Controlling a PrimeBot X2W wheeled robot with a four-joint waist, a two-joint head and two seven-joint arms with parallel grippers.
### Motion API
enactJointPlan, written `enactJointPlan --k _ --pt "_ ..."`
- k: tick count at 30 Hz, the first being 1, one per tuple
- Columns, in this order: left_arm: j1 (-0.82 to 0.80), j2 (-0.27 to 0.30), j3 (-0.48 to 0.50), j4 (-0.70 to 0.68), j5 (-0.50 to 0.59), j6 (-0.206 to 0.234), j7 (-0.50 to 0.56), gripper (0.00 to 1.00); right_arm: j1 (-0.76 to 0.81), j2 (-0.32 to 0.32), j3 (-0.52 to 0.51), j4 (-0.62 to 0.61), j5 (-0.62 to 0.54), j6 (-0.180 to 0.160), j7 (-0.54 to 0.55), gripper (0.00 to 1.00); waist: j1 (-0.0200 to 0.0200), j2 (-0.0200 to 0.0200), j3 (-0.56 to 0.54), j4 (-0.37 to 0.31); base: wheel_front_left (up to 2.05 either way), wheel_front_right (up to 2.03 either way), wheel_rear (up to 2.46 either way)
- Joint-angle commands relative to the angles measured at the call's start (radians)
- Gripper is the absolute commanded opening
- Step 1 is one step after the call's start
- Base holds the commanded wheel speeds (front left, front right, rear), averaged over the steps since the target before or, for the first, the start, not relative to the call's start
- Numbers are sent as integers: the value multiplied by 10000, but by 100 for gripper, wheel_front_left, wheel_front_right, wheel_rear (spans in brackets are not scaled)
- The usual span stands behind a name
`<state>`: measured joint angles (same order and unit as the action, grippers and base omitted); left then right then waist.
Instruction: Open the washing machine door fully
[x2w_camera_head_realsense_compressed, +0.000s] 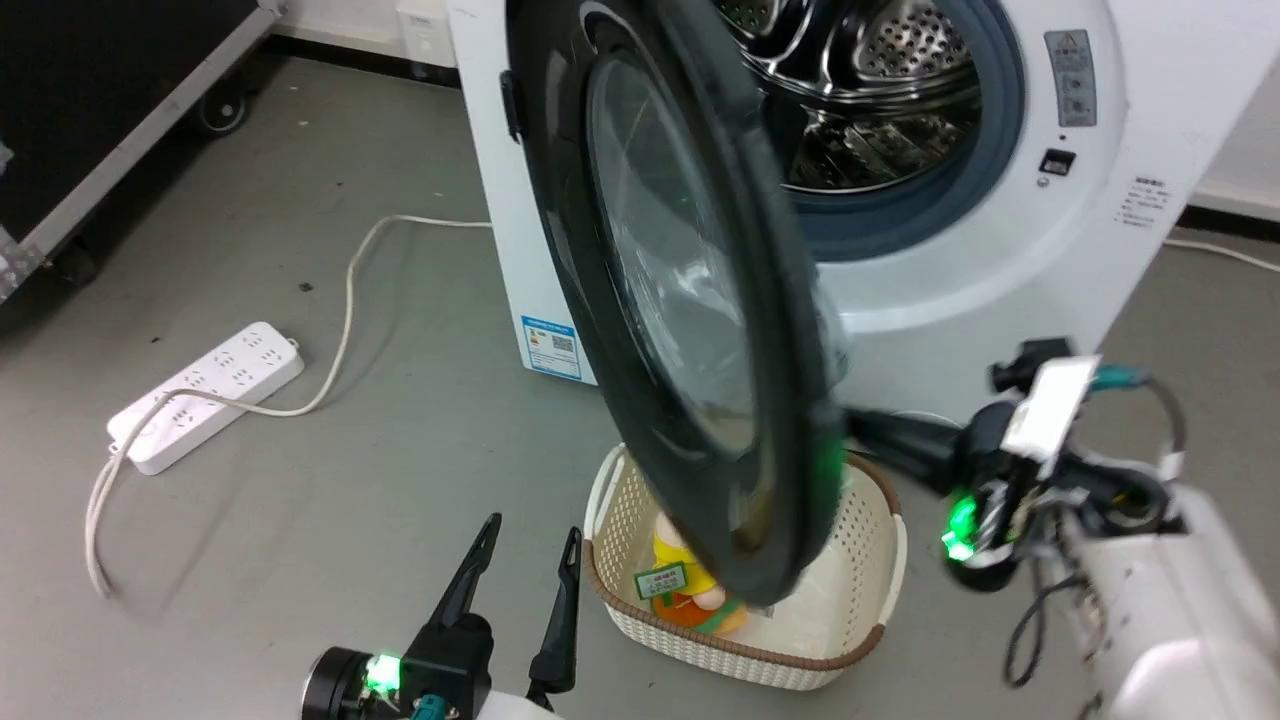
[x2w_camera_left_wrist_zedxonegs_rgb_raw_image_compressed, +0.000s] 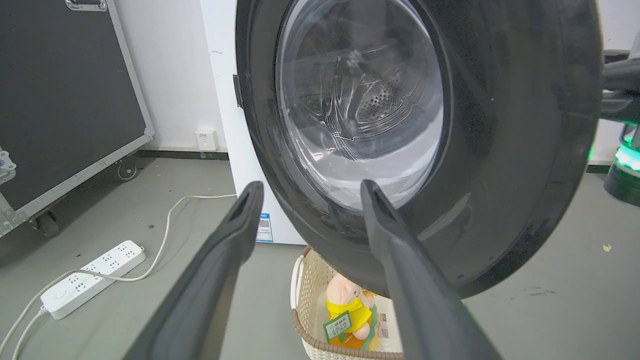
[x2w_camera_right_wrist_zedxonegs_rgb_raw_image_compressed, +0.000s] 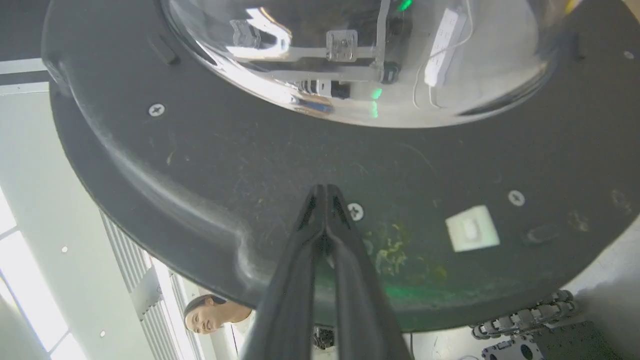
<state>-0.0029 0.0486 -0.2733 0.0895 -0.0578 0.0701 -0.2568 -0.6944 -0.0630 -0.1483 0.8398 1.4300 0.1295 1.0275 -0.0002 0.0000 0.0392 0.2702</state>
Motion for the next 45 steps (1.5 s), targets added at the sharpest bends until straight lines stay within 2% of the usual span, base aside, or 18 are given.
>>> enactJointPlan --k 1,5,9,15,16,17,18,19,22,23,24,25,26,30,33,36,40,45 --pt "170 35 21 74 -40 -60 -49 100 536 123 973 -372 908 12 -165 0 2 0 -125 139 0 0 0" --pt "214 33 64 122 -63 -98 -49 100 1143 125 2826 -1175 2436 12 -1087 0 2 0 -184 280 0 0 0" --pt "204 31 79 140 -77 -115 -49 100 1474 126 4254 -1727 3291 12 -1997 0 2 0 -174 420 0 0 0" --pt "207 30 291 106 -114 -65 -49 100 1518 48 4732 -1882 3509 12 -3002 0 2 0 -211 330 0 0 0" --pt "214 36 345 106 -115 -56 -49 100 1521 -57 4726 -1889 3424 12 -3221 26 2 0 -245 268 0 0 0" --pt "221 42 396 101 -116 -51 -49 100 1531 -179 4709 -1949 3300 12 -3484 65 2 0 -269 210 0 0 0" --pt "223 43 449 92 -129 -53 -49 100 1574 -304 4695 -2030 3196 12 -3688 100 2 0 -309 145 0 0 0" --pt "223 43 449 92 -129 -53 -49 100 1574 -304 4695 -2030 3196 12 -3688 100 2 0 -309 145 0 0 0" --pt "258 50 616 95 -197 -86 -49 100 1833 -833 4589 -2633 2560 12 -4642 100 2 0 -464 -69 0 0 0" --pt "286 60 747 105 -252 -119 -49 100 2103 -1270 4504 -3314 1775 12 -5651 100 2 0 -563 -239 0 0 0" --pt "286 60 747 105 -252 -119 -49 100 2103 -1270 4504 -3314 1775 12 -5651 100 2 0 -563 -239 0 0 0" --pt "309 69 893 88 -309 -149 -49 100 2449 -1671 4406 -4120 855 12 -6839 100 2 0 -623 -424 0 0 0" --pt "309 69 893 88 -309 -149 -49 100 2449 -1671 4406 -4120 855 12 -6839 100 2 0 -623 -424 0 0 0" --pt "353 95 1174 15 -364 -204 -49 100 3175 -2759 4595 -5623 -1892 12 -9507 100 2 0 -711 -811 0 0 0" --pt "385 121 1349 -32 -360 -260 -49 100 3720 -3569 4813 -6007 -4248 12 -11274 100 2 0 -786 -1089 0 0 0" --pt "442 138 1441 -33 -369 -400 -49 100 4295 -3938 4540 -5932 -6494 12 -12462 100 2 0 -864 -1268 0 0 0" --pt "586 142 1590 -134 -410 -580 -49 100 5315 -3493 3374 -6280 -9100 12 -12839 100 2 0 -900 -1468 0 0 0" --pt "779 155 1723 -129 -329 -705 -49 100 6764 -2076 1872 -7509 -11597 12 -12886 100 2 0 -900 -1635 0 0 0"
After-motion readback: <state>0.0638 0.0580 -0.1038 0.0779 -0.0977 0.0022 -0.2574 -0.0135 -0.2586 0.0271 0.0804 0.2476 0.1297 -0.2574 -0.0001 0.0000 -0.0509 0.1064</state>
